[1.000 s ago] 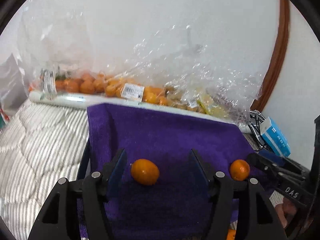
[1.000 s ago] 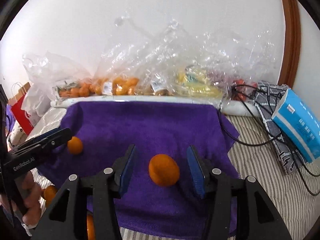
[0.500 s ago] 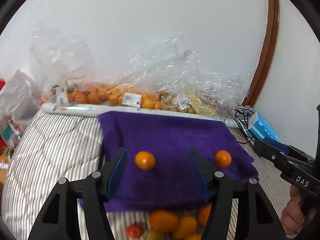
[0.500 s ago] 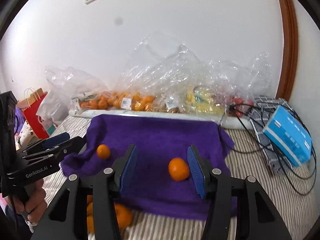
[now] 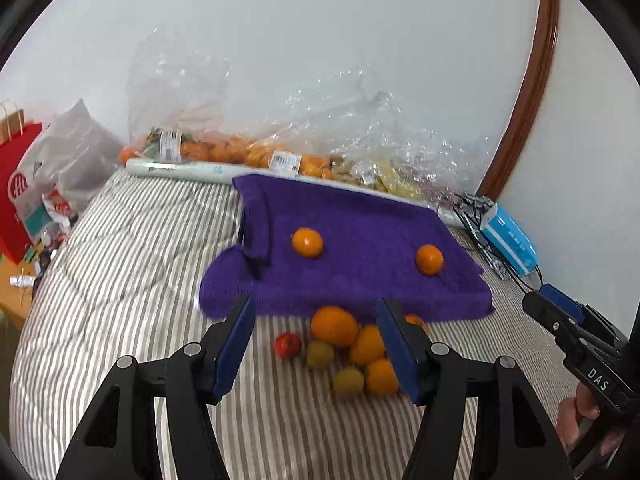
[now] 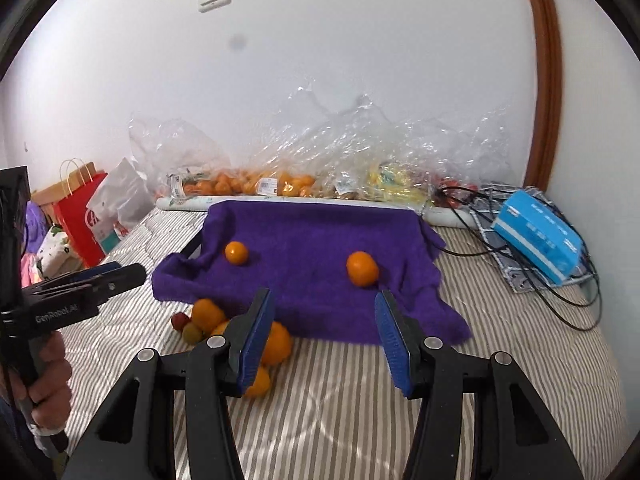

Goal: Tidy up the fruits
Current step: 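Withdraw both open tools from the towel back toward the fruit pile, then grasp another orange with the right tool while the left tool grasps the small red fruit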

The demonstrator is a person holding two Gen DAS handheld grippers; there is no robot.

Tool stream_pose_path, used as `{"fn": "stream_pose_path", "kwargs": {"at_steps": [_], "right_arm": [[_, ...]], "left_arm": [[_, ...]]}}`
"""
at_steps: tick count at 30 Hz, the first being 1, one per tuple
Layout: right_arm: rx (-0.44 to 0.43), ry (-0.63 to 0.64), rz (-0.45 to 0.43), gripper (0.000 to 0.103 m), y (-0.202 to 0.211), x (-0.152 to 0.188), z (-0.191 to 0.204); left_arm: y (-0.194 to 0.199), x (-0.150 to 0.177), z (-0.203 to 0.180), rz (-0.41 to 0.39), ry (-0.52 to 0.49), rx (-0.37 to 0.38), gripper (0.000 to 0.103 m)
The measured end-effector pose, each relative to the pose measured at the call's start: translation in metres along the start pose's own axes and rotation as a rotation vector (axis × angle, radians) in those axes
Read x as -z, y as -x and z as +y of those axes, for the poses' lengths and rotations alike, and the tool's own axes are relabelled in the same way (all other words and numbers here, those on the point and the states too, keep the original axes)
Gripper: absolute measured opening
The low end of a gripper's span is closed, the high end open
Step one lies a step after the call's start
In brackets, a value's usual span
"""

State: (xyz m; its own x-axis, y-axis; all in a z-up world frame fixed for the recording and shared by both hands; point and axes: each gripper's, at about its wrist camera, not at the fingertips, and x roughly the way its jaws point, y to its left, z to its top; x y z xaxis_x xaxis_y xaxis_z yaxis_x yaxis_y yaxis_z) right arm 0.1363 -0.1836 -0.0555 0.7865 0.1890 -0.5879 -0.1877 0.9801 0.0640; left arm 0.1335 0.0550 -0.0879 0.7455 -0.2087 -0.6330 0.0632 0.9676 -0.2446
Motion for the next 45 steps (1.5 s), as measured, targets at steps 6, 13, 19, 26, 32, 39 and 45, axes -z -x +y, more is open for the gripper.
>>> {"fn": "stream_pose_path", "kwargs": {"at_steps": [6,13,19,26,32,39,45], "right_arm": [[-0.061,-0.074,0.049,0.052,0.014,0.016,-0.005],[-0.055,-0.058,0.037,0.052,0.024,0.027,0.001],[-0.065,-0.055,0.077,0.051,0.014,0.033,0.004],[-0.086,-0.031,0.124,0.042,-0.010,0.043,0.017],[-0.116,-0.006,0.208,0.033,-0.040,0.058,0.035],[-0.126,0.017,0.256,0.034,-0.068,0.063,0.047],[-0.118,0.015,0.288,0.034,-0.085,0.067,0.048]], "left_arm": [[0.009,0.020,-0.001,0.022,-0.035,-0.011,0.061],[0.009,0.029,0.004,0.046,-0.052,-0.056,0.061],[0.003,0.032,0.023,0.095,-0.006,-0.062,0.061],[-0.008,0.037,0.049,0.126,0.060,-0.064,0.062],[-0.021,0.040,0.063,0.181,0.074,-0.086,0.062],[-0.030,0.045,0.071,0.198,0.079,-0.071,0.062],[-0.035,0.044,0.069,0.208,0.067,-0.052,0.062]]}}
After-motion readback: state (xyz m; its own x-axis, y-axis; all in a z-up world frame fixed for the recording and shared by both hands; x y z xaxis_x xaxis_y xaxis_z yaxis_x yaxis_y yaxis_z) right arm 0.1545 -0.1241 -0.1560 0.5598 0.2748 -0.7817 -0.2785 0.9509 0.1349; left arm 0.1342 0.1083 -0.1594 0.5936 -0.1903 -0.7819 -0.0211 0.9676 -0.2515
